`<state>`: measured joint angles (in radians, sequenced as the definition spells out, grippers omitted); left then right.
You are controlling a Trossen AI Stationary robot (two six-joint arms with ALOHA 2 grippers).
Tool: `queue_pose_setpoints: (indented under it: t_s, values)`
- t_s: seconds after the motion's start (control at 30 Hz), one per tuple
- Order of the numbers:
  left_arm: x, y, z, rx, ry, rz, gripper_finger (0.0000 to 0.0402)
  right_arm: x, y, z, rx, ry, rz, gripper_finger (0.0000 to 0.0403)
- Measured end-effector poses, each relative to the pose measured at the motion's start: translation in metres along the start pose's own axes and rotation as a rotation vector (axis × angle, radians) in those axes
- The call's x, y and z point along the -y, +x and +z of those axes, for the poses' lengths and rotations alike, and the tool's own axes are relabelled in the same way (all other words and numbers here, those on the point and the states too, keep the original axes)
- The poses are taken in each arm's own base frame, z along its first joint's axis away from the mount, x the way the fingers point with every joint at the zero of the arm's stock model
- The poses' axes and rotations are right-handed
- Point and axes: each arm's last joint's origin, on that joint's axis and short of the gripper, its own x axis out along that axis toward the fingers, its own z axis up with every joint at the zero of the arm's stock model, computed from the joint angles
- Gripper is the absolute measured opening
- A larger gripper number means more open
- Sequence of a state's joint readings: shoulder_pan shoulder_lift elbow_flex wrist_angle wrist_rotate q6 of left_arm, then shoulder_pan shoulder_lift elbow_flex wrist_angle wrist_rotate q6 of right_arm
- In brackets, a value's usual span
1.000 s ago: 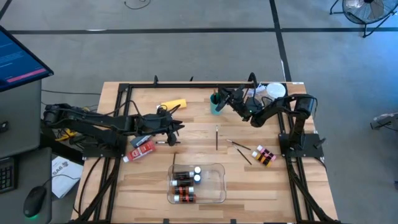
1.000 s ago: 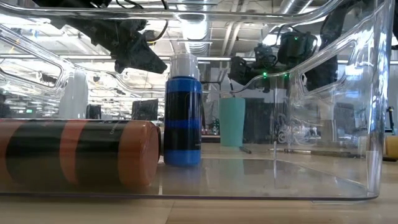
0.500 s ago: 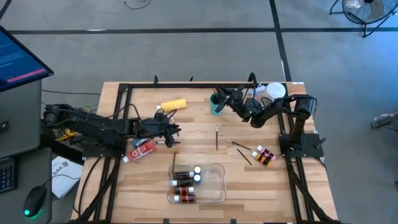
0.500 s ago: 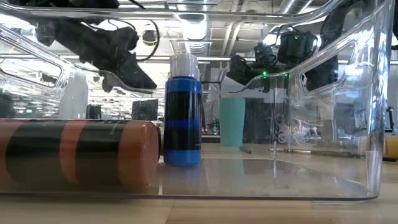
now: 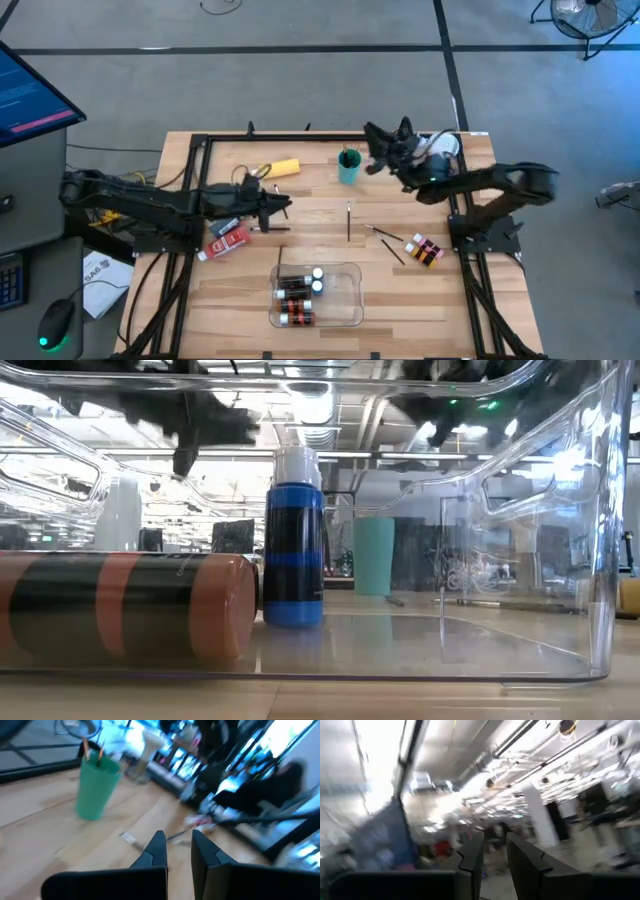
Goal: Pick & Place Paint Supplies
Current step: Put the silver paint brush into the green cup
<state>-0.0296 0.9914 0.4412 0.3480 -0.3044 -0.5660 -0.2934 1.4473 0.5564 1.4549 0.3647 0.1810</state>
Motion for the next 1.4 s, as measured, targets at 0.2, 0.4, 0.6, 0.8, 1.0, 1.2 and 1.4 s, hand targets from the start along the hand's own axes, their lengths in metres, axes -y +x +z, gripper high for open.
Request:
queue_pose_setpoints:
  t_s: [0.2,0.4,0.6,0.8,1.0,1.2,1.4]
  values:
    - [0.004,-0.026,0.027,0.118,-0.164,-0.120,0.0002,-0.015,-0.008,0.057,0.005,0.295,0.029,0.0077]
    - [0.006,-0.049,0.045,0.236,-0.201,-0.194,0.0002,-0.029,-0.014,0.108,0.049,0.426,0.106,0.0077]
    - [0.010,-0.056,0.057,0.347,-0.227,-0.253,0.0002,-0.041,-0.020,0.136,0.037,0.508,0.189,0.0077]
    - [0.013,-0.055,0.062,0.424,-0.216,-0.268,0.0002,-0.050,-0.021,0.146,0.045,0.540,0.226,0.0077]
    - [0.014,-0.052,0.063,0.432,-0.254,-0.287,0.0002,-0.056,-0.014,0.161,0.082,0.562,0.248,0.0077]
    - [0.016,-0.054,0.065,0.454,-0.264,-0.329,0.0002,-0.063,-0.001,0.174,-0.060,0.494,0.342,0.0077]
    - [0.017,-0.054,0.066,0.459,-0.266,-0.332,0.0002,-0.063,0.007,0.178,-0.586,0.342,0.263,0.0077]
